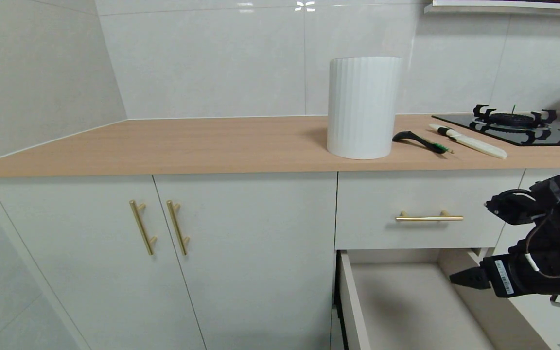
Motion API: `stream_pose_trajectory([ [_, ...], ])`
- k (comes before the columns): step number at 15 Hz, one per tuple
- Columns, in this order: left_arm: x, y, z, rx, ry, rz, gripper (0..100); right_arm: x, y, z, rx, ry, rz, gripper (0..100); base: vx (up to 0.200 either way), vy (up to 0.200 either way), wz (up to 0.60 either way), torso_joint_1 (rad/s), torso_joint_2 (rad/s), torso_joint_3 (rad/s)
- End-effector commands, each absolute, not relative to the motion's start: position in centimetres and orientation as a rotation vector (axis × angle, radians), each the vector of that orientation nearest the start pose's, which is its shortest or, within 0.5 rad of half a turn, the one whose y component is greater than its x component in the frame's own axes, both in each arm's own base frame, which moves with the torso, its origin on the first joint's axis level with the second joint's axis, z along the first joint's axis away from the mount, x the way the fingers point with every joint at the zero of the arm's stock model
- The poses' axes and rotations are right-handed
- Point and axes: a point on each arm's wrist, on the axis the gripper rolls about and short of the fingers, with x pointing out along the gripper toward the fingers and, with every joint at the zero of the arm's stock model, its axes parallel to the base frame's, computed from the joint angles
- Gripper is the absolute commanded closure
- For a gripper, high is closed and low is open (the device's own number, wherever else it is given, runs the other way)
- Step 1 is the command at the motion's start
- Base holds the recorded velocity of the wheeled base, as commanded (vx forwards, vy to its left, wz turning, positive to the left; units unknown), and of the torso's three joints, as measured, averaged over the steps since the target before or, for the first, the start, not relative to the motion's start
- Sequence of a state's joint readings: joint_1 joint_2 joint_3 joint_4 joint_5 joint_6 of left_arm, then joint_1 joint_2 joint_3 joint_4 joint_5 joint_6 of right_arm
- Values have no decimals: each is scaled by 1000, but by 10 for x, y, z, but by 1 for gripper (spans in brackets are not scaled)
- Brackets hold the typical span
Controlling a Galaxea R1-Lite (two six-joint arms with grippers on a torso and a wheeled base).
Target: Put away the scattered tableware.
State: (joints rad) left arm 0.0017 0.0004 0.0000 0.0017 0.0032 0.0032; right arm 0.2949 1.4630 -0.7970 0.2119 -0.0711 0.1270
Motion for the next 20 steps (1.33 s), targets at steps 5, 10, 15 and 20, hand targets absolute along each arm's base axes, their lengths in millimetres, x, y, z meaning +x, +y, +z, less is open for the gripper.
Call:
stream_pose_trajectory([
  [5, -23, 0, 75, 3, 2, 6, 0, 205, 59, 176, -36, 846, 146, 0, 0, 0, 0, 0, 0, 0],
  [10, -23, 0, 75, 3, 2, 6, 0, 205, 59, 175, -37, 850, 146, 0, 0, 0, 0, 27, -131, -103],
  [15, -23, 0, 75, 3, 2, 6, 0, 205, 59, 174, -38, 853, 146, 0, 0, 0, 0, 141, -435, -294],
  [20, -23, 0, 75, 3, 2, 6, 0, 205, 59, 173, -40, 858, 146, 0, 0, 0, 0, 180, -463, -285],
])
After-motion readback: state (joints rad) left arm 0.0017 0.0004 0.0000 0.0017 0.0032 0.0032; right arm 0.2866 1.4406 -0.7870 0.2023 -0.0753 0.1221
